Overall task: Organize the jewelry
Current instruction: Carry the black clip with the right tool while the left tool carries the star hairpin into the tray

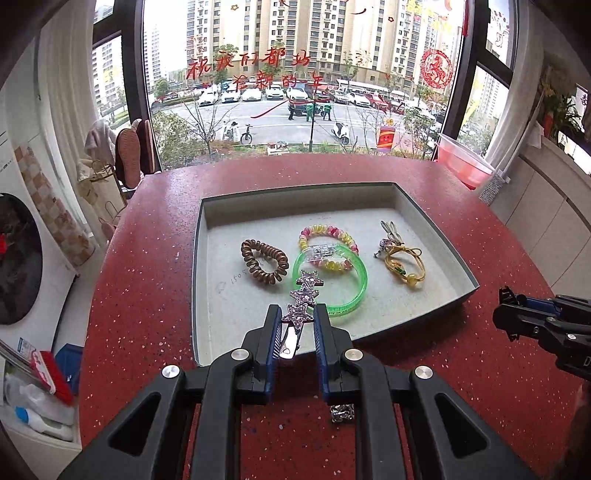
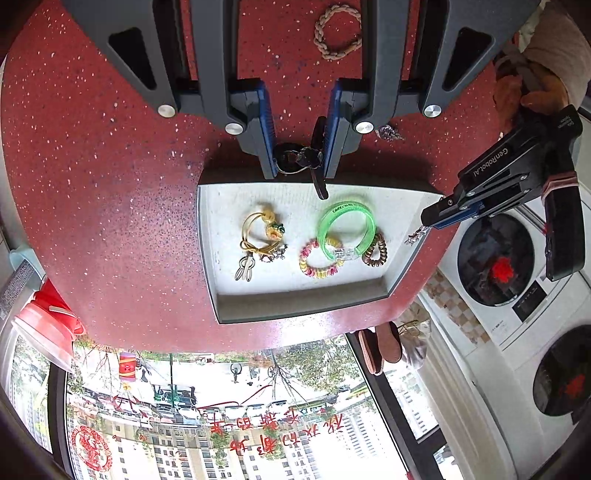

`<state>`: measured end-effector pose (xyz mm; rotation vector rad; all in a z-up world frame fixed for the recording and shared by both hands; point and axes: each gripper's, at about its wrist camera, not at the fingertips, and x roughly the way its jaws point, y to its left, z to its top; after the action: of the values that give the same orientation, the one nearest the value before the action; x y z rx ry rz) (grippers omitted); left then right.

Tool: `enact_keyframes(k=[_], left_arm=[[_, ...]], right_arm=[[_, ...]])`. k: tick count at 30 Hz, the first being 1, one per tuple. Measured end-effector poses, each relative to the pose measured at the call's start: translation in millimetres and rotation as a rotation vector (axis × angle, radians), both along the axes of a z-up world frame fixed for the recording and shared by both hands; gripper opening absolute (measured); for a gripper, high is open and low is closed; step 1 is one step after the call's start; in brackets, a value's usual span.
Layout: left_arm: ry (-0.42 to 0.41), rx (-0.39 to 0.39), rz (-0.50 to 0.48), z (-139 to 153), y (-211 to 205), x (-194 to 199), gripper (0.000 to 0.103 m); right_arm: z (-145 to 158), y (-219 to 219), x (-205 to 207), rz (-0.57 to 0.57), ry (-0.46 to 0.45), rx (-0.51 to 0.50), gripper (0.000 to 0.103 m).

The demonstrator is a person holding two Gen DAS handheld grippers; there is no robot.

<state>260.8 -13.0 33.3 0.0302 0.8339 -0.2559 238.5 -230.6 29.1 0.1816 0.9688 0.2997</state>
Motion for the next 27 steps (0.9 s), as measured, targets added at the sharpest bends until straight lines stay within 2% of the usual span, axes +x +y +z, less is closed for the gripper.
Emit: enact_keyframes(k=[9,17,22,27], left_arm=[[0.047,-0.02,0.043,-8.6,-1.9,42.7,0.036],[0.057,0.041,0.083,-21.0,-7.9,75.1,0.036],[0.056,0.1,0.08,-34.6,-15.5,77.8,0.036],[0.074,0.128,0.079,-47.1,-21.3,77.5,0.036]], right_arm=[[-7.1,2.0,54.3,-0.016,0.009,-0.006,0.027],[-32.8,3.5,94.5,-0.042,0.059,-0.013,0.027],[-52.5,3.4,106.9,-0.058,0.09,-0.03,0.027],[-66.0,5.4,108.4,-0.063,0.105,-0.06,0.027]])
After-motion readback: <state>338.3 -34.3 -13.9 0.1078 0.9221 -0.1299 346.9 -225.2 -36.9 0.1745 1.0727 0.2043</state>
